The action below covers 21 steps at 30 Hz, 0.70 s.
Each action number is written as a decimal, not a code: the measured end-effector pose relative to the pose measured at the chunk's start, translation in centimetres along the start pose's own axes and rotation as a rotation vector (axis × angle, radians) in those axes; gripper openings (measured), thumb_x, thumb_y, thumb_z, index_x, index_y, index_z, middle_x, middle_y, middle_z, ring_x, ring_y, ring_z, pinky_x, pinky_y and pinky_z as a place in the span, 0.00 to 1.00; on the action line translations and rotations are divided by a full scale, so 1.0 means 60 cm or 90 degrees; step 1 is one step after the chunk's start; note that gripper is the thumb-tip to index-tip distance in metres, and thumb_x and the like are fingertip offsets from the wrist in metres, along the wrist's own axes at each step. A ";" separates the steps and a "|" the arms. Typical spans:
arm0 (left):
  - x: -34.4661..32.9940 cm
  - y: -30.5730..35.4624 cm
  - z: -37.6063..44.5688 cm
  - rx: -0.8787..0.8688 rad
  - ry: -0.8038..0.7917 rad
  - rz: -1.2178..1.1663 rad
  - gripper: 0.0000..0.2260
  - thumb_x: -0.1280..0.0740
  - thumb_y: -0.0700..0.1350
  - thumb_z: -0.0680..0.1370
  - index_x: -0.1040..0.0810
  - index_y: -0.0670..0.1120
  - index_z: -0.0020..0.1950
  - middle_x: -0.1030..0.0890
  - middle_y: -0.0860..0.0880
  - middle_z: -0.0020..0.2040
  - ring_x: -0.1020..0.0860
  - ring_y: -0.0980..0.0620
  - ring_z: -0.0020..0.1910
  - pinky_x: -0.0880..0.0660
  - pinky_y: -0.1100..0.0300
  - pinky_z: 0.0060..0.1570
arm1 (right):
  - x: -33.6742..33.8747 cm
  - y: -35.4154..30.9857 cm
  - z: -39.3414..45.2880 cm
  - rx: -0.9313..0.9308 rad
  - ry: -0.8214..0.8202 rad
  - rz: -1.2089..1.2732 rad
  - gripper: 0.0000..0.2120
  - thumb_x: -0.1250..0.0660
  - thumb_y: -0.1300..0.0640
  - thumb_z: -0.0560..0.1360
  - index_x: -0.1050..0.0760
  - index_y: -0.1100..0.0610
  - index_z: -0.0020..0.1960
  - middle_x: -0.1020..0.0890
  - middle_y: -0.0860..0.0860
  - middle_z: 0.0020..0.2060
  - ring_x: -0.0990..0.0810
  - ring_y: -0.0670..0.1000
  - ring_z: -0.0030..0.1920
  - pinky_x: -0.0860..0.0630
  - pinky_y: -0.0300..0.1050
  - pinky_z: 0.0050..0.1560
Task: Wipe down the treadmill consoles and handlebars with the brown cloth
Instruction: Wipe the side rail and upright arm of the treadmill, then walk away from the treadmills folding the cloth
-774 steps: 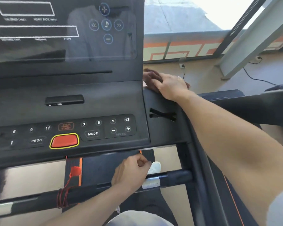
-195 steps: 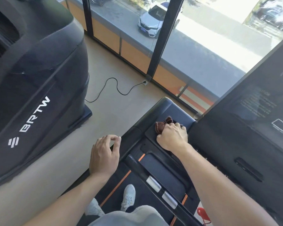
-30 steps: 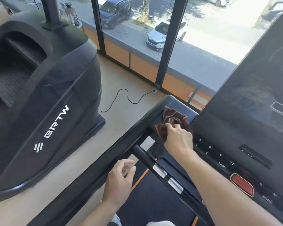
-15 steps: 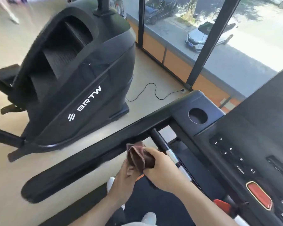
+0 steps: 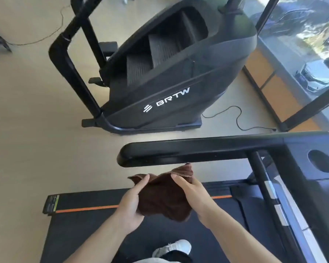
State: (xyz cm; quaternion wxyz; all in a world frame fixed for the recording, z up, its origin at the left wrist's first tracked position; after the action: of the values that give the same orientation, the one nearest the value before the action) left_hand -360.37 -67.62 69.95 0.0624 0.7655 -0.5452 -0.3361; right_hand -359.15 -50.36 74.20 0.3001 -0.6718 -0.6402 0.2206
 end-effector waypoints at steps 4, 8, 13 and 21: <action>0.151 0.035 -0.029 0.016 0.051 -0.035 0.18 0.32 0.52 0.79 0.16 0.41 0.60 0.16 0.36 0.59 0.18 0.36 0.61 0.27 0.41 0.67 | -0.117 0.046 0.045 -0.129 -0.043 0.016 0.21 0.24 0.39 0.73 0.19 0.50 0.59 0.13 0.47 0.52 0.14 0.51 0.54 0.18 0.48 0.56; 0.325 0.086 -0.066 -0.033 0.164 -0.064 0.18 0.28 0.48 0.78 0.18 0.39 0.63 0.14 0.37 0.55 0.15 0.37 0.55 0.22 0.43 0.59 | -0.269 0.069 0.067 -0.172 -0.148 0.009 0.18 0.23 0.56 0.75 0.20 0.56 0.63 0.12 0.53 0.54 0.14 0.55 0.56 0.17 0.52 0.58; 0.515 0.170 -0.115 -0.105 0.285 -0.100 0.13 0.25 0.48 0.76 0.17 0.45 0.59 0.13 0.42 0.53 0.14 0.40 0.52 0.18 0.45 0.52 | -0.460 0.044 0.093 -0.126 -0.224 -0.113 0.21 0.22 0.63 0.71 0.19 0.55 0.62 0.13 0.57 0.53 0.14 0.61 0.54 0.18 0.64 0.59; 0.758 0.203 -0.192 -0.195 0.502 -0.207 0.31 0.18 0.54 0.63 0.20 0.47 0.63 0.14 0.44 0.55 0.15 0.43 0.51 0.17 0.45 0.53 | -0.719 -0.013 0.141 -0.001 -0.193 -0.314 0.44 0.21 0.55 0.73 0.43 0.42 0.79 0.19 0.55 0.56 0.13 0.57 0.44 0.14 0.51 0.40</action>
State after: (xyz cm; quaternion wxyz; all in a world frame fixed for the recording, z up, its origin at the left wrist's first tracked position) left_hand -355.16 -115.43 64.10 0.3244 0.8927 -0.2960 -0.1011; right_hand -369.06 -92.16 64.87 0.2450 -0.4554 -0.8221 0.2384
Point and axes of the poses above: each hand's wrist, its own z-axis towards the middle knuckle, its own x-axis out of the back of the hand, y = z × x, the point moved 7 cm from there along z, towards the middle knuckle
